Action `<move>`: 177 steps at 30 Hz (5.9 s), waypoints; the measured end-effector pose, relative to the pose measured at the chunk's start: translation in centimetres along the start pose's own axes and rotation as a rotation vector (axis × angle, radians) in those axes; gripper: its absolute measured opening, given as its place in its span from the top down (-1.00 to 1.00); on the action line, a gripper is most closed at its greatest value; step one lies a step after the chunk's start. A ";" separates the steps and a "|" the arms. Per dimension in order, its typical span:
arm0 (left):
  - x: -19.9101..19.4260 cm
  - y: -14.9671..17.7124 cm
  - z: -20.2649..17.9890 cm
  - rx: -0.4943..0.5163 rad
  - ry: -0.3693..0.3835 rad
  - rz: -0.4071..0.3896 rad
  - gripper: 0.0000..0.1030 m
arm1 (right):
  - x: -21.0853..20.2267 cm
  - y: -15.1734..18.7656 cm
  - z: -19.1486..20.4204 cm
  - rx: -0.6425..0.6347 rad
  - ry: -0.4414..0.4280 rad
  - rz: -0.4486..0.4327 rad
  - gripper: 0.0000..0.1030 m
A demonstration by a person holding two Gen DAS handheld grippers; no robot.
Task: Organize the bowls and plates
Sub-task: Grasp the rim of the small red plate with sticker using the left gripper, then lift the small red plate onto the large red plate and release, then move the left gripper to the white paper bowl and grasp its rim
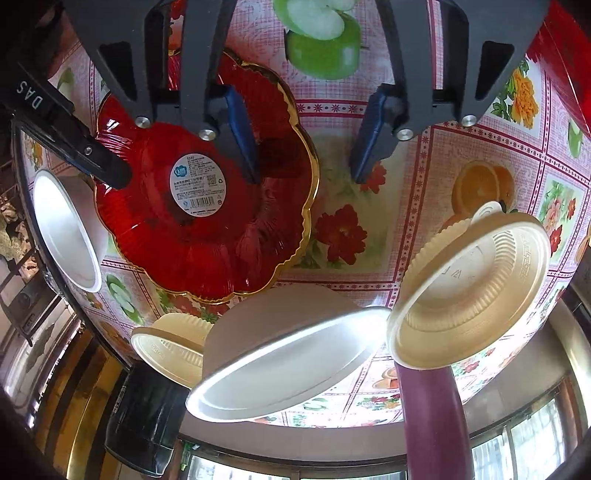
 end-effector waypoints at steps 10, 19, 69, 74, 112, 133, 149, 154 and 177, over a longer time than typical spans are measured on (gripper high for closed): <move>0.1 -0.1 -0.9 0.013 0.007 -0.023 0.50 | 0.0 0.3 -0.2 -0.004 0.027 -0.008 0.77; -1.7 2.7 -0.6 0.034 0.003 0.006 0.50 | -1.3 2.2 0.4 0.008 0.043 0.029 0.78; -12.4 15.0 25.4 -0.322 -0.372 -0.157 0.48 | 5.9 15.0 31.3 -0.530 -0.160 0.185 0.74; -12.7 14.7 25.1 -0.294 -0.391 -0.183 0.49 | 6.3 15.3 31.4 -0.561 -0.117 0.174 0.75; -15.4 9.8 18.0 -0.162 -0.478 -0.304 0.15 | -1.5 8.2 26.1 -0.497 -0.181 -0.162 0.04; -8.4 0.0 6.4 -0.127 -0.078 -0.097 -0.36 | -4.2 -3.9 9.7 -0.191 -0.008 -0.300 -0.11; -3.9 -1.6 6.4 -0.204 -0.060 0.015 -0.36 | 3.8 -7.2 8.1 -0.029 0.023 -0.122 0.34; -3.8 -1.5 6.4 -0.205 -0.063 0.023 -0.36 | 4.4 -7.3 6.8 0.033 0.007 -0.096 0.83; -3.8 -1.2 5.5 -0.185 -0.066 0.055 -0.36 | -0.9 -1.5 1.3 0.132 -0.172 0.085 0.89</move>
Point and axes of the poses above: each gripper's, at about its wrist camera, not at the fingertips, and x roughly the way its jaws point, z to its left, y to its underside, the point moved 2 cm from there along x, roughly the way its jaws point, and after that the axes turned 6 degrees about -y, right-handed, at the moved point
